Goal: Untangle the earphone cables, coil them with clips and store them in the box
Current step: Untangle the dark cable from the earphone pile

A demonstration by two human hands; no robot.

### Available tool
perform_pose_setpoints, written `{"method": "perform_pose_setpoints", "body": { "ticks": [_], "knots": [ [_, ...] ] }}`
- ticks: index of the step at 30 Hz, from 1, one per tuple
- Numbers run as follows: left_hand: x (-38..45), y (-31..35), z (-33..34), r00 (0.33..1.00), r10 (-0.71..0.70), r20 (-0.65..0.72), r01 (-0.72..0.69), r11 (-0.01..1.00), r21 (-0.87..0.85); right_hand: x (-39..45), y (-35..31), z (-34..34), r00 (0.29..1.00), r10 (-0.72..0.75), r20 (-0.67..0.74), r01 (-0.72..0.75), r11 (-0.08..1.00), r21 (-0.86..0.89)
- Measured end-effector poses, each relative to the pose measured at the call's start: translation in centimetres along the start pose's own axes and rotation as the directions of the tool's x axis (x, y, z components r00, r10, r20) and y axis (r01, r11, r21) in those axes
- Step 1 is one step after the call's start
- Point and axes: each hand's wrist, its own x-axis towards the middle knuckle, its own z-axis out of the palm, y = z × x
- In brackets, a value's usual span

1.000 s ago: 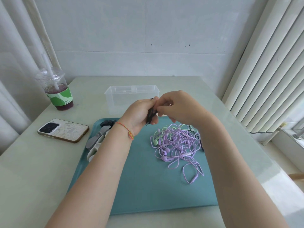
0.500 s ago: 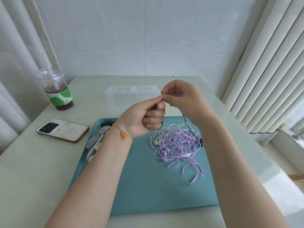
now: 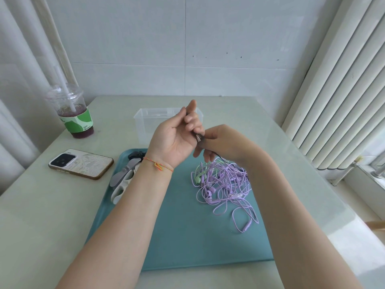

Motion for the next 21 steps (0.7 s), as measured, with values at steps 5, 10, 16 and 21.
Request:
{"method": "perform_pose_setpoints", "body": {
  "ticks": [5,10,16,21],
  "knots": [
    [0.3,-0.6,-0.8,0.972,0.204,-0.115,-0.166,0.947,0.276,0.4,0.4,-0.4,0.999,0.038,0.034,-0.036,0.997,-0.067],
    [0.6,-1.9,-1.5,0.949,0.303,-0.092,-0.141,0.665,0.733,0.1,0.2,-0.6,0.997,0.062,0.041,-0.051,0.972,-0.231],
    [0.1,-2.8,-1.4,0.969,0.179,-0.17,0.126,0.231,0.965,0.0,0.5,-1.9,0.999,0.044,-0.012,-0.046,0.94,-0.339],
    [0.1,-2.9,-1.1,0.962,0.08,-0.261,0.248,0.142,0.958,0.0,1.1,-2.7,0.995,0.009,-0.102,-0.041,0.95,-0.31]
  ]
}}
